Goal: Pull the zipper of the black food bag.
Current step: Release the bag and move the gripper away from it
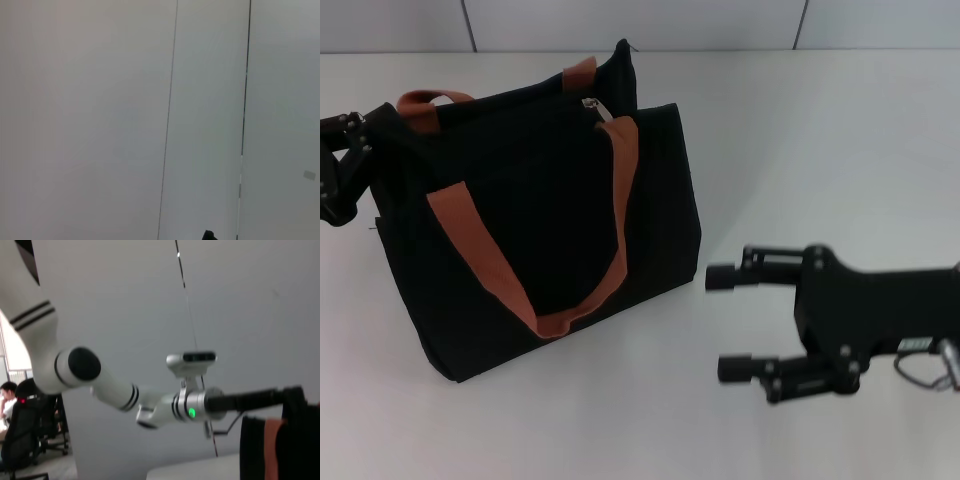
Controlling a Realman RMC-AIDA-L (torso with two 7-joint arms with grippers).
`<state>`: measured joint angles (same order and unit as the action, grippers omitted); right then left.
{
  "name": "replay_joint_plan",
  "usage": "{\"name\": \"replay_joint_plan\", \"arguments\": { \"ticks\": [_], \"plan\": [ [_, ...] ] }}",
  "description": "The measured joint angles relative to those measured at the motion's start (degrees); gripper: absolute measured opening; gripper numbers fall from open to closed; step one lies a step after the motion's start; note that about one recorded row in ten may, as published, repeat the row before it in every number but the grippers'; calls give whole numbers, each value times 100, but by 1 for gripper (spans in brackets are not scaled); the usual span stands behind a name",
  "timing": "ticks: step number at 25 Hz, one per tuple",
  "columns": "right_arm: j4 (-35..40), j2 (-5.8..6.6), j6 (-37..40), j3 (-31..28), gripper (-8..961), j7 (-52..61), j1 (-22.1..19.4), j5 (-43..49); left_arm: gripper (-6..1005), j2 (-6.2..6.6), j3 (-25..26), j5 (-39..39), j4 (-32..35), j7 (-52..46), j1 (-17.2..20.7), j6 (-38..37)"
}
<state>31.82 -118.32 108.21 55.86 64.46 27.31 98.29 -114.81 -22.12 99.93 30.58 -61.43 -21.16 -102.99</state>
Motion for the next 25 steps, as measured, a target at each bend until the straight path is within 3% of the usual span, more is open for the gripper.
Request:
{"name": "replay_joint_plan", "arguments": {
  "ticks": [5, 9, 17, 19, 20, 22, 23, 25],
  "plan": [
    [-416, -69, -425, 27, 789, -695, -66, 454, 135, 10, 3, -3, 8, -260, 20, 11],
    [-1179, -104, -898, -43, 789, -1910, -150, 448, 136, 111, -39, 38, 8, -713, -9, 12],
    [-1314, -113, -1001, -115, 788, -2016, -99, 434, 167, 200, -38, 54, 54, -1027, 26, -42],
    [-1316, -113, -1003, -135, 789, -2017, -88, 432, 223, 273, -41, 107, 110, -1228, 40, -46],
    [-1318, -113, -1004, -137, 789, -2018, -72, 430, 250, 391, -43, 255, 255, -1525, 65, -90],
    [-1319, -113, -1005, -137, 789, -2019, -66, 430, 306, 428, -42, 305, 307, -1605, 74, -108],
    [-1319, -113, -1005, -141, 788, -2020, -50, 425, 334, 576, -46, 606, 649, -1959, 113, -236],
    [-1319, -113, -1005, -144, 788, -2020, -33, 416, 380, 629, -48, 742, 805, -2105, 127, -302]
  ]
}}
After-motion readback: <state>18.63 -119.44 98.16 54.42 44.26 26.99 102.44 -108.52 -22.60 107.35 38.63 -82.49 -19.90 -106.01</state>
